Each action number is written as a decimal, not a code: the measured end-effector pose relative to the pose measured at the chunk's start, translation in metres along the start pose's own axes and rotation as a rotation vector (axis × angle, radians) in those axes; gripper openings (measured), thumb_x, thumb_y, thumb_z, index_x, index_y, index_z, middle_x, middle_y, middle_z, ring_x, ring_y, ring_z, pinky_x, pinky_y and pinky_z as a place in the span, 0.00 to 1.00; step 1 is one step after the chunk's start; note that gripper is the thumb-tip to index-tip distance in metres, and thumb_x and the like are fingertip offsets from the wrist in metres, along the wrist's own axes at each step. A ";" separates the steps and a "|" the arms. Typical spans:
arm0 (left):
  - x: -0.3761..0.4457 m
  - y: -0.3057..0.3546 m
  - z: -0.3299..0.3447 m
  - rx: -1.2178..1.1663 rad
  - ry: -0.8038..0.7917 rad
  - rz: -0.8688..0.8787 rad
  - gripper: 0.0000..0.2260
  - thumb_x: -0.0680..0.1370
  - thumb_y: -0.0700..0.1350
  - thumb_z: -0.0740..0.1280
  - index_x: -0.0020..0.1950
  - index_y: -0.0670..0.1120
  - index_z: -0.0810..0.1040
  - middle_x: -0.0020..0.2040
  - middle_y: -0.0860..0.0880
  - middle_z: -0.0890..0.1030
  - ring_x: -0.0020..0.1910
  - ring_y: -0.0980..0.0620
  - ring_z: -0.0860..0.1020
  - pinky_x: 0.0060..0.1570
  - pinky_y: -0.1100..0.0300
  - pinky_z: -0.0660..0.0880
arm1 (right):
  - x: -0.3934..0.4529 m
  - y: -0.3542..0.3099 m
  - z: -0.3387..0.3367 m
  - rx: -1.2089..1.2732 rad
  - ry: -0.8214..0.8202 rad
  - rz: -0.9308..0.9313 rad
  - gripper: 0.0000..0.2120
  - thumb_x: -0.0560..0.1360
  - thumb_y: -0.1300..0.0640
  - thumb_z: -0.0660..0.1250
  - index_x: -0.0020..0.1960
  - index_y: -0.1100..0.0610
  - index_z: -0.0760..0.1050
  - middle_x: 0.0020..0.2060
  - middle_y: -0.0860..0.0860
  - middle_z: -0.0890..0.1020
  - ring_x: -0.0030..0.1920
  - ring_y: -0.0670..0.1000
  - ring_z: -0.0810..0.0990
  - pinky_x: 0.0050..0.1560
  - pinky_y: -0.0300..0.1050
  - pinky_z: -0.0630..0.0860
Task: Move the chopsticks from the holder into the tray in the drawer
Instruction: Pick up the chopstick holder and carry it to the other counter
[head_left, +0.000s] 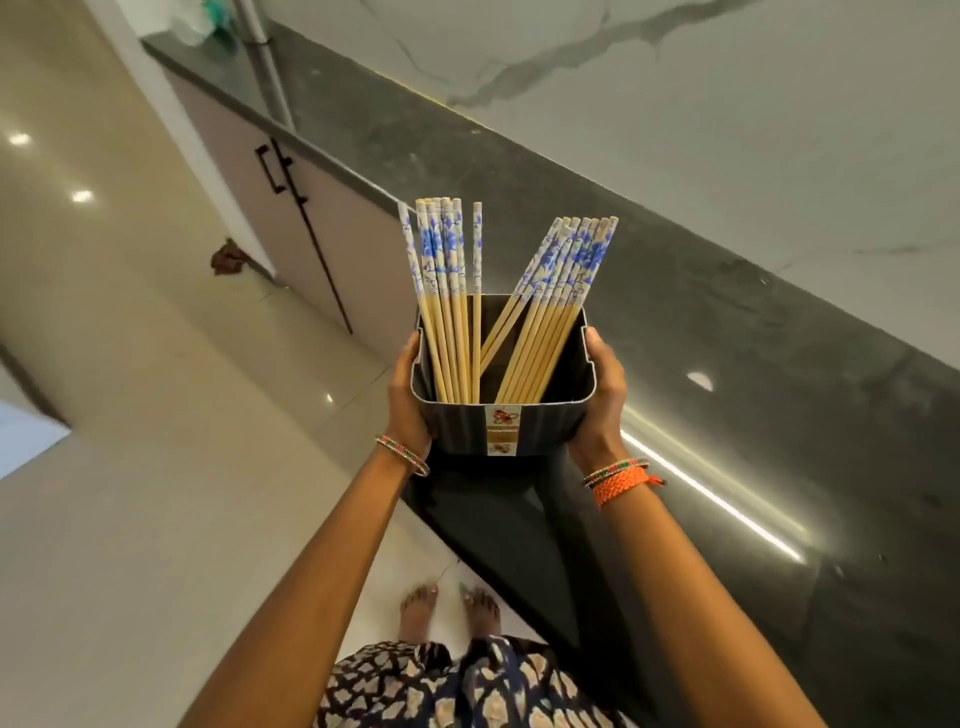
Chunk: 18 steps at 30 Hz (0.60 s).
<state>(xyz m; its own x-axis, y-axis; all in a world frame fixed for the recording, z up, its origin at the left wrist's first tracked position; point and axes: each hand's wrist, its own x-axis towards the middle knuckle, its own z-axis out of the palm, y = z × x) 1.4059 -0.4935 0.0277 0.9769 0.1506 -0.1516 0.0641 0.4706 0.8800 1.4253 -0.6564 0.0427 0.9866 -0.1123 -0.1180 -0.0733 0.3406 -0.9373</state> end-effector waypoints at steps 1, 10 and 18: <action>-0.002 0.005 -0.001 -0.015 0.017 0.002 0.17 0.81 0.49 0.49 0.57 0.48 0.76 0.43 0.53 0.83 0.47 0.55 0.80 0.56 0.55 0.75 | 0.002 -0.003 0.004 0.016 -0.030 0.001 0.21 0.74 0.45 0.59 0.57 0.57 0.80 0.58 0.59 0.81 0.63 0.63 0.77 0.66 0.66 0.70; -0.064 0.048 -0.061 -0.223 0.409 0.286 0.25 0.81 0.45 0.45 0.46 0.52 0.83 0.39 0.58 0.85 0.43 0.61 0.82 0.41 0.67 0.79 | -0.017 0.023 0.086 0.013 -0.479 0.076 0.16 0.77 0.47 0.58 0.51 0.54 0.81 0.51 0.55 0.83 0.55 0.58 0.79 0.65 0.66 0.70; -0.219 0.055 -0.142 -0.375 0.679 0.455 0.22 0.81 0.49 0.48 0.48 0.50 0.82 0.43 0.53 0.85 0.46 0.56 0.83 0.43 0.62 0.80 | -0.140 0.084 0.156 -0.051 -0.912 0.249 0.22 0.73 0.41 0.59 0.52 0.57 0.80 0.49 0.58 0.82 0.52 0.58 0.79 0.59 0.61 0.73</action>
<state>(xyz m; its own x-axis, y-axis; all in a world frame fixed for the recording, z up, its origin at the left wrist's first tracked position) 1.1661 -0.3772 0.0452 0.5529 0.8173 -0.1619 -0.4868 0.4746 0.7334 1.3038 -0.4666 0.0320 0.6732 0.7387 -0.0345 -0.2817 0.2131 -0.9355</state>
